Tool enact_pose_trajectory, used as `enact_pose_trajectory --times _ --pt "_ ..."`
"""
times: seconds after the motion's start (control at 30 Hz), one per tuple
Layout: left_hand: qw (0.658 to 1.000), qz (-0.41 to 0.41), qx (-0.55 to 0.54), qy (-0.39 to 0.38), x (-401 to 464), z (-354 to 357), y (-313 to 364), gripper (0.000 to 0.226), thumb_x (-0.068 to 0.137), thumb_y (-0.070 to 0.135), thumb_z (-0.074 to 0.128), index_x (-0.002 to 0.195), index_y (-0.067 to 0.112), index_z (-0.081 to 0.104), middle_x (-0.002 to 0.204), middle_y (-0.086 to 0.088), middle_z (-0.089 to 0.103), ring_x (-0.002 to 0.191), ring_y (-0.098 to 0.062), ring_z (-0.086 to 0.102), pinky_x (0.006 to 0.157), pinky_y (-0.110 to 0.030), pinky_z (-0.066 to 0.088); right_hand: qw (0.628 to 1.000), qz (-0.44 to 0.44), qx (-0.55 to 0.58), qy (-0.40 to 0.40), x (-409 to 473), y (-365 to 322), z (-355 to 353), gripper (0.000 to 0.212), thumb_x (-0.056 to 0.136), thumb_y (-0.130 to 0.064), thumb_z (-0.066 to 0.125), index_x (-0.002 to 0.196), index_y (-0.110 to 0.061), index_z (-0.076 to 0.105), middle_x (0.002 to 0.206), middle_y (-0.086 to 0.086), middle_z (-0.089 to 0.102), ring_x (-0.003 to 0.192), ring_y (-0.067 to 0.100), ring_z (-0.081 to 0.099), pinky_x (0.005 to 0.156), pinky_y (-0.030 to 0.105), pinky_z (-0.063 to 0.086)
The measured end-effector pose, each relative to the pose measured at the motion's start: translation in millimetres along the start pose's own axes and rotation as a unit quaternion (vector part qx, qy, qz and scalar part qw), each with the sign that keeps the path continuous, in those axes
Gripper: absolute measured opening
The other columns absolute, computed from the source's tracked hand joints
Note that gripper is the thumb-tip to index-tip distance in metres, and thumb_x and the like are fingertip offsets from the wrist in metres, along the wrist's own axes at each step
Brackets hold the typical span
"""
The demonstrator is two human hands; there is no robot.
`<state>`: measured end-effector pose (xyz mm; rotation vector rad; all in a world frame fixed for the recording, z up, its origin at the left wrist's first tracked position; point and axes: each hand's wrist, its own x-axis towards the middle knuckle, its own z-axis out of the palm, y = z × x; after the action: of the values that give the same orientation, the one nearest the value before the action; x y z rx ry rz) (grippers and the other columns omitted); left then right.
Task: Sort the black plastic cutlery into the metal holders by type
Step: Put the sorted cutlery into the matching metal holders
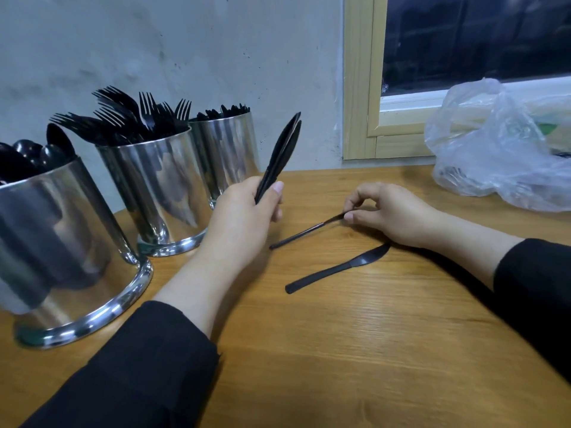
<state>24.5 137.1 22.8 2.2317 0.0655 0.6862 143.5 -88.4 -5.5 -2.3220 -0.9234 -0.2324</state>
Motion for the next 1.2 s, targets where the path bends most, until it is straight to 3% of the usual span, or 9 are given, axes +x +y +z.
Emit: enact_pose_trajectory --times 0.1,0.2,0.27,0.4,0.57,0.77,0.93,1.07,1.2 --pt "0.999 0.011 0.027 -0.015 0.5 -0.5 -1.5 0.029 0.104 0.038 0.051 0.094 0.019 0.071 0.091 0.003 0.076 0.091 -0.016 0.068 0.083 -0.031 0.051 0.997 -0.006 0.053 0.058 -9.1 -13.4 -2.9 0.01 0.09 -0.028 0.071 0.083 -0.032 0.064 0.08 -0.018 0.062 0.069 -0.01 0.051 0.063 0.004 0.035" --pt "0.995 0.014 0.043 -0.094 -2.0 3.3 -2.0 0.03 0.103 0.038 0.052 0.09 0.017 0.069 0.074 0.005 0.073 0.069 -0.018 0.066 0.066 -0.03 0.049 0.995 -0.017 0.07 0.065 -18.3 -26.1 -3.1 0.013 0.09 -0.031 0.07 0.082 -0.037 0.063 0.077 -0.032 0.059 0.071 -0.005 0.049 0.064 0.005 0.036" --pt "0.989 0.016 0.06 -0.131 -4.7 5.1 -1.5 0.036 0.103 0.039 0.053 0.075 0.017 0.059 0.05 0.014 0.056 0.045 -0.008 0.047 0.048 -0.02 0.035 0.991 -0.026 0.084 0.099 -20.7 -31.5 -2.1 0.012 0.09 -0.028 0.07 0.085 -0.037 0.063 0.079 -0.029 0.061 0.073 -0.005 0.051 0.066 0.008 0.037" --pt "0.99 0.016 0.084 -0.116 -2.1 0.4 -4.0 0.039 0.101 0.041 0.056 0.073 0.014 0.052 0.054 0.01 0.033 0.046 -0.008 0.03 0.046 -0.023 0.025 0.983 -0.007 0.089 0.158 -23.9 -28.1 -4.8 0.019 0.091 -0.031 0.069 0.109 -0.032 0.062 0.09 -0.012 0.063 0.071 -0.004 0.054 0.067 0.015 0.038" --pt "0.996 -0.045 0.003 -0.074 1.6 -2.9 -2.9 0.042 0.1 0.046 0.056 0.072 0.018 0.041 0.06 -0.002 0.044 0.047 -0.018 0.037 0.055 -0.031 0.033 1.0 -0.01 0.001 -0.022 -43.5 -15.4 -12.9 0.021 0.083 -0.047 0.071 0.094 -0.032 0.061 0.08 -0.01 0.057 0.074 0.007 0.053 0.069 0.024 0.045" --pt "0.992 -0.053 0.021 -0.114 -2.7 -3.9 3.4 0.043 0.102 0.048 0.05 0.077 0.013 0.049 0.05 -0.004 0.051 0.038 -0.018 0.049 0.052 -0.027 0.039 0.993 -0.01 -0.049 -0.107 -43.2 -8.0 -14.9 0.047 0.065 -0.076 0.062 0.089 -0.035 0.061 0.086 -0.014 0.059 0.082 0.004 0.053 0.075 0.021 0.036" --pt "0.99 -0.026 0.028 -0.139 -7.1 -1.0 9.0 0.045 0.103 0.049 0.047 0.072 0.017 0.054 0.062 -0.003 0.069 0.05 -0.009 0.061 0.055 -0.022 0.047 0.985 -0.026 -0.075 -0.15 -38.6 -8.1 -16.7 0.031 0.078 -0.067 0.06 0.082 -0.036 0.059 0.091 -0.018 0.057 0.092 0.001 0.053 0.084 0.027 0.034" --pt "0.982 -0.021 -0.021 -0.187 -8.0 7.7 6.6 0.035 0.103 0.044 0.049 0.079 0.019 0.057 0.078 -0.002 0.077 0.073 -0.016 0.075 0.081 -0.039 0.06 0.976 -0.031 -0.12 -0.18 -37.3 -9.7 -17.7 0.027 0.088 -0.058 0.058 0.083 -0.032 0.055 0.094 -0.019 0.054 0.1 -0.002 0.048 0.09 0.031 0.031" --pt "0.978 -0.032 -0.03 -0.204 -9.9 13.4 4.2 0.034 0.103 0.044 0.049 0.085 0.018 0.061 0.082 0.001 0.078 0.076 -0.011 0.075 0.081 -0.034 0.059 0.973 -0.043 -0.153 -0.169 -38.0 -11.3 -15.1 0.031 0.093 -0.059 0.046 0.087 -0.03 0.054 0.098 -0.018 0.053 0.103 -0.001 0.046 0.097 0.034 0.033"
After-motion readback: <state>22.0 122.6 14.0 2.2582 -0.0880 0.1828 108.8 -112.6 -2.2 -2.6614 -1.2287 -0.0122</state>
